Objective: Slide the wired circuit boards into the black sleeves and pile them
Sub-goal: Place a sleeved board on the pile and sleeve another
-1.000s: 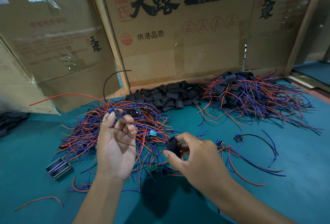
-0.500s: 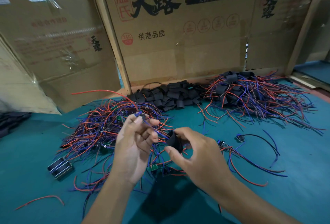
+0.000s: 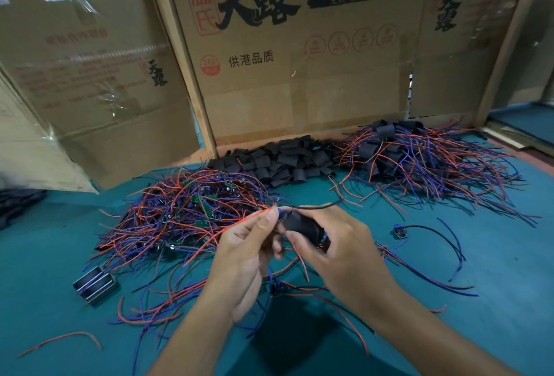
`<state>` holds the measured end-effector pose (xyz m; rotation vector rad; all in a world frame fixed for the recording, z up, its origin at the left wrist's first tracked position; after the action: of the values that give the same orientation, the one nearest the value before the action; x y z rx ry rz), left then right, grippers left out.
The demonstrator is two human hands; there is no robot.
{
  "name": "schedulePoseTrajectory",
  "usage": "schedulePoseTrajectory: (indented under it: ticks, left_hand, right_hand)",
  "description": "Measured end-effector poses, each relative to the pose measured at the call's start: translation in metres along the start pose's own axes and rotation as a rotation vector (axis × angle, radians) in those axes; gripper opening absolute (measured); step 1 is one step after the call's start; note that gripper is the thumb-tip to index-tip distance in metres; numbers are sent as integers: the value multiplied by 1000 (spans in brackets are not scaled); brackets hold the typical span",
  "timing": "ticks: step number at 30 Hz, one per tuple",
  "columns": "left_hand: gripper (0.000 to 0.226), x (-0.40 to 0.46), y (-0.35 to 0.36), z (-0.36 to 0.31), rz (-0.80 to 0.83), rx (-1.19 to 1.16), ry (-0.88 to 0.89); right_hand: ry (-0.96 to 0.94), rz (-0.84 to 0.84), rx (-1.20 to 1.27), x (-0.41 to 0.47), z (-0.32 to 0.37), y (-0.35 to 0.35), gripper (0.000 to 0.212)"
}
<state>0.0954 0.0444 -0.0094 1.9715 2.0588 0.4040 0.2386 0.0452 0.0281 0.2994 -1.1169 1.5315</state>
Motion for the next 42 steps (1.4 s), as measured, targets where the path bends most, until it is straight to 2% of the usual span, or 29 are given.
schedulePoseTrajectory:
  ticks: [6, 11, 17, 22, 28, 31, 33, 39, 42]
  left_hand:
    - [6, 1, -6, 1, -59, 11, -9]
    - [9, 3, -8, 4, -46, 42, -44]
    - [13, 5, -12, 17, -71, 86, -190]
    - [15, 3, -11, 12, -70, 144, -166]
    - [5, 0, -11, 8, -84, 136, -165]
    - [13, -1, -9, 9, -60, 147, -176]
    - [22, -1, -9, 12, -67, 105, -224]
    - [8, 0, -7, 23, -61, -71, -371]
    - [19, -2, -5, 24, -48, -86, -379]
  right_hand:
    - [-41, 44, -65, 0, -2, 1, 28]
    - [-72, 147, -122, -1, -4, 5, 34]
    - [-87, 190, -153, -1, -9, 11, 34]
    - [-110, 230, -165, -2, -11, 13, 35]
    - [-101, 204, -177, -1, -11, 11, 35]
    - [-117, 216, -175, 0, -9, 10, 35]
    - [-117, 210, -178, -1, -7, 9, 35]
    - [-103, 206, -178, 0, -7, 8, 35]
    - [-113, 242, -134, 0, -5, 11, 36]
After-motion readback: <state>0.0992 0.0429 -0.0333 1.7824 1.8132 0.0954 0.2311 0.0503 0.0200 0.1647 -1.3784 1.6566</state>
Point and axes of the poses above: each hand's wrist, its own x-axis towards the middle knuckle, its own y-axis out of the palm, z = x × y, the point moved 7 cm from there along x, towards the middle knuckle, and after that the axes turned 9 degrees about -y, right-handed, at the moved point
